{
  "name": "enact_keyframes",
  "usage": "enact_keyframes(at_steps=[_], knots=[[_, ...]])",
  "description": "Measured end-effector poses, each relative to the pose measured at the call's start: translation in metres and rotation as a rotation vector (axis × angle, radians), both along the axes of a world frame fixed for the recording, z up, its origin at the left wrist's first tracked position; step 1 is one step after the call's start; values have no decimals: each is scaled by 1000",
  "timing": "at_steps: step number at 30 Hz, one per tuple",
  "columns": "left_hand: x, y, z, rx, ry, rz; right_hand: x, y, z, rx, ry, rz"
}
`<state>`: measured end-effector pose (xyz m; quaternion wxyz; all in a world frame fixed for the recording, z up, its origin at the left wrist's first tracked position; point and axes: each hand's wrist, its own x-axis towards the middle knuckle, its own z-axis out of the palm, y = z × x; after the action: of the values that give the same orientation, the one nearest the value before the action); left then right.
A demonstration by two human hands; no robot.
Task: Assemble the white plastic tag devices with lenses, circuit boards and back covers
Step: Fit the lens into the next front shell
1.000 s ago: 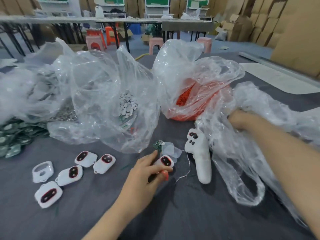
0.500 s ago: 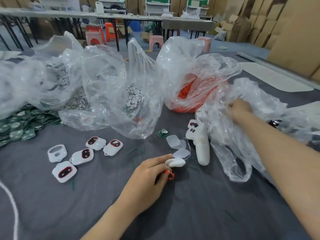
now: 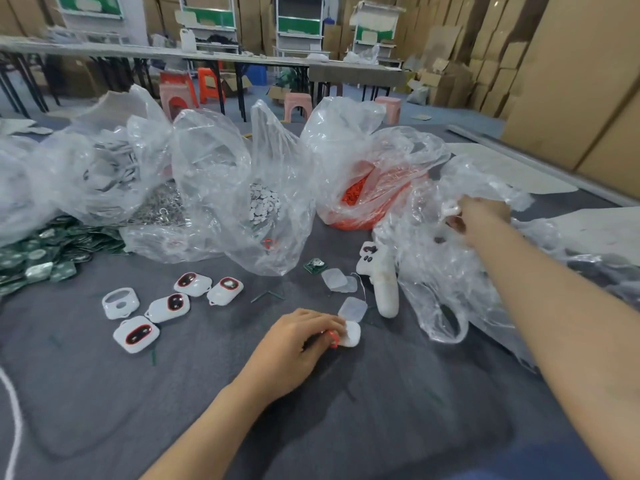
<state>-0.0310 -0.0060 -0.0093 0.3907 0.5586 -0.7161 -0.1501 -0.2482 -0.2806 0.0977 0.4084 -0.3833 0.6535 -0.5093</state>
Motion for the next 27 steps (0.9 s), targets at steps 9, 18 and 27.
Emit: enact_keyframes(at_steps=[9,18,27], knots=[[22,-1,-4,65,704,378,63,119,8,-534,-40,179],[45,1,5,-49,1053,469,163,198,-75,-437,100,909],[43,1,8,-63,772,554,157,200,-81,-388,16,918]])
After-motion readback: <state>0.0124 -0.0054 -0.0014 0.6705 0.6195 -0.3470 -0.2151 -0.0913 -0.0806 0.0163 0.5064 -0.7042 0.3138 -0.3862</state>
